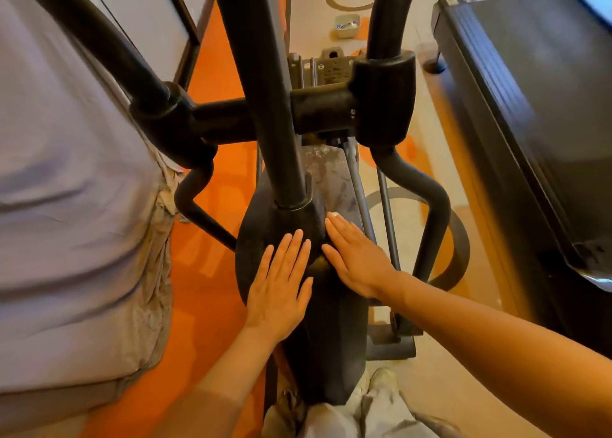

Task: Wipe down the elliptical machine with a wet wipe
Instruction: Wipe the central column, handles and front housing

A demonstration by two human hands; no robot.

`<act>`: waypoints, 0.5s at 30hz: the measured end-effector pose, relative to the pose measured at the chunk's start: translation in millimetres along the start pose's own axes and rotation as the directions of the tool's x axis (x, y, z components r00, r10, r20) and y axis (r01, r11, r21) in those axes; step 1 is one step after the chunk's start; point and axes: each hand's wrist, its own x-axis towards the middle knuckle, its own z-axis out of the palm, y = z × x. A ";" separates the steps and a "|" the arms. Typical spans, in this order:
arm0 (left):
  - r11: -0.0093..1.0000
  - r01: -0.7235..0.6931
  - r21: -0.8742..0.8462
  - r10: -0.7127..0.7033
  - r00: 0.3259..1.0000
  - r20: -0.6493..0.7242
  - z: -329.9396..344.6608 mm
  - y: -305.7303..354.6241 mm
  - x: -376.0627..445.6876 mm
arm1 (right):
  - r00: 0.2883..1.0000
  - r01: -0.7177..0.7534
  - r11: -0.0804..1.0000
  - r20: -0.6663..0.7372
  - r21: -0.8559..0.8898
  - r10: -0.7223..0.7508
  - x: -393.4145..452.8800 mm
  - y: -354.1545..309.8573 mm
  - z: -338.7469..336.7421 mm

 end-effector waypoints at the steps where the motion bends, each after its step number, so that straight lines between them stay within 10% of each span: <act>1: 1.000 -0.004 0.001 0.004 1.000 -0.015 1.8 -3.2 3.6 | 0.999 -0.029 0.999 0.018 -0.016 0.029 8.6 -0.1 -2.6; 15: 0.988 -0.062 -0.139 0.048 0.993 -0.105 31.6 -7.9 7.3 | 1.000 0.019 0.996 -0.002 0.082 -0.019 -41.8 -10.3 4.6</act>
